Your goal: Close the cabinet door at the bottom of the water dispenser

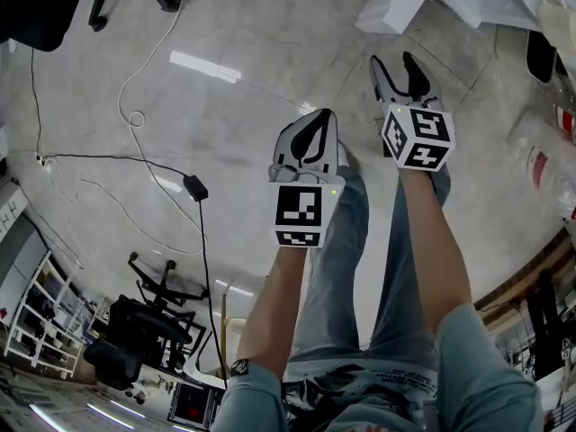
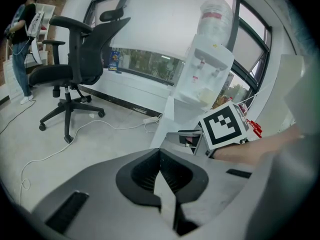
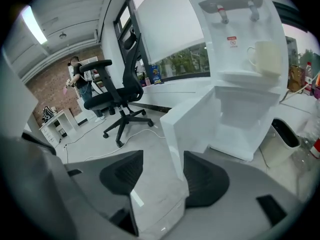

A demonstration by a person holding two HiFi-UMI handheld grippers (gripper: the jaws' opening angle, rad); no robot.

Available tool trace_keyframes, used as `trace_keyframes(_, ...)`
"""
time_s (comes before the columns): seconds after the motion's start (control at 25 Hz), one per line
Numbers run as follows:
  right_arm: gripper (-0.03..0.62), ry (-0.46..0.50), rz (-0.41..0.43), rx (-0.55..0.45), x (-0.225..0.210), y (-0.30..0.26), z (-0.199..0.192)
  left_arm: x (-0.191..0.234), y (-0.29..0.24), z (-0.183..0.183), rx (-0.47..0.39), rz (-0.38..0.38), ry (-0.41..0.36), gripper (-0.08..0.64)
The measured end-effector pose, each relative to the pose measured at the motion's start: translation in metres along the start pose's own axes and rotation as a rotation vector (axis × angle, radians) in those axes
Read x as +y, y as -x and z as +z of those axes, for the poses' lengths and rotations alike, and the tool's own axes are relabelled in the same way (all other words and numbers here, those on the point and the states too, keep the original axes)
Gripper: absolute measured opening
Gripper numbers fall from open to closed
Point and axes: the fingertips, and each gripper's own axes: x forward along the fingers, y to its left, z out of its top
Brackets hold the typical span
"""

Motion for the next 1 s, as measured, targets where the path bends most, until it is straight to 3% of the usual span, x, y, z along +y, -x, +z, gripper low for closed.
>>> trace_keyframes(0.48,0.252,0.015,-0.082,-0.002,-0.018,-0.056,0.004,0.016,-0.017,-0.01,0.029,-0.007,0.016,0.011)
trace_keyframes(0.68,0.253,0.066,-0.182,-0.004,-0.028,-0.066,0.014,0.021,-0.021,-0.016,0.047,-0.009,0.022,0.011)
trace_keyframes(1.0,0.252,0.019,-0.187,0.004,-0.031,-0.08,0.014,0.02,-0.027,-0.019,0.066,-0.009,0.017,0.011)
